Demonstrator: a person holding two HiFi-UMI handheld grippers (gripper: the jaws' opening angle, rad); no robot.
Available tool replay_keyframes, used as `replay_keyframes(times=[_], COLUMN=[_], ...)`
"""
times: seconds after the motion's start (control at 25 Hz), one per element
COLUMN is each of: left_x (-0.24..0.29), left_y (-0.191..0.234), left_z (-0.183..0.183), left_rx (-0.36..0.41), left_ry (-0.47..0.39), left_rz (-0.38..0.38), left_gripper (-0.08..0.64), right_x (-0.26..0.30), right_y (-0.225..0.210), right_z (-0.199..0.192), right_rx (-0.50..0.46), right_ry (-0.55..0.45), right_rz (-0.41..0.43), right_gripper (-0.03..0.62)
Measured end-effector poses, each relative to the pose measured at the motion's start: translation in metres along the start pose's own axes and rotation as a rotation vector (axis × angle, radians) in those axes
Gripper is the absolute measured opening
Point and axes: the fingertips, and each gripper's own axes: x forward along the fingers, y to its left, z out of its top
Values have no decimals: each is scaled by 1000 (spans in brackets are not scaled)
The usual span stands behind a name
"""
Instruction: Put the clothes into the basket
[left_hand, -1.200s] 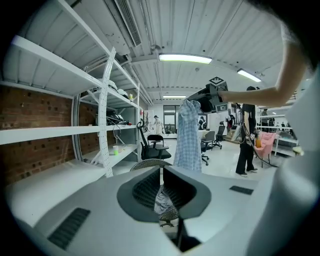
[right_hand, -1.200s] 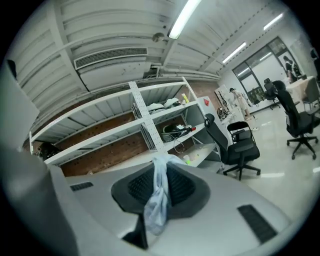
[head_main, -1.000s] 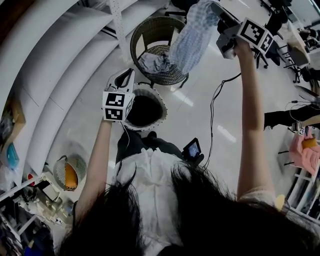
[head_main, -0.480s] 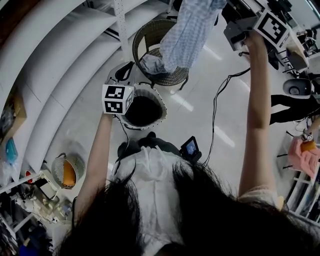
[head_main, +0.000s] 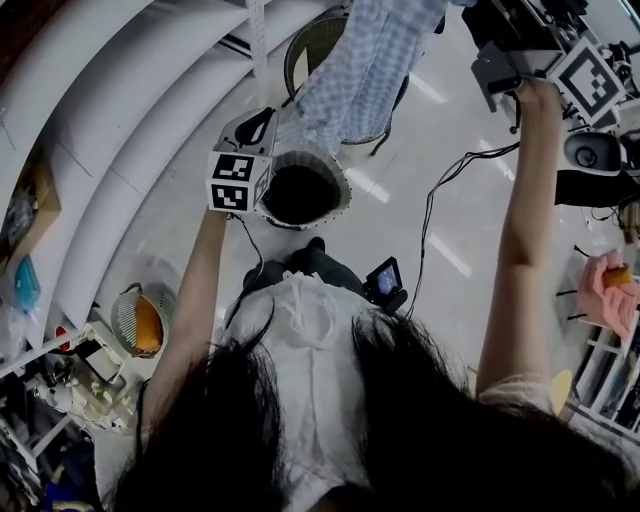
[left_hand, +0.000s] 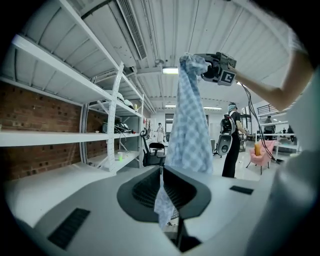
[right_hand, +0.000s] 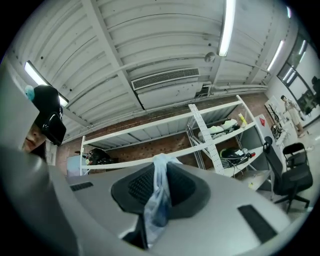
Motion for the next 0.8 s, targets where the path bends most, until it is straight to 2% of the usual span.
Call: replay_keyframes(times=[0.2, 0.44, 0.64, 0.8], left_x=[-31, -63, -83, -97], left_y=[16, 32, 34, 34], left_z=[-33, -60, -84, -106], left_rx=[-8, -38, -52, -55], left_ry=[31, 65, 97, 130], left_rz=[-9, -18, -25, -35], left_gripper=[31, 31, 31, 31], right_x=[0, 7, -1, -19], right_y=[14, 21, 19, 6], right_z=[-66, -161, -262, -343], right_rx=[70, 168, 296, 290], right_ry=[47, 166, 297, 436], right_rz=[-38, -98, -185, -266], right_gripper=[60, 60, 60, 60])
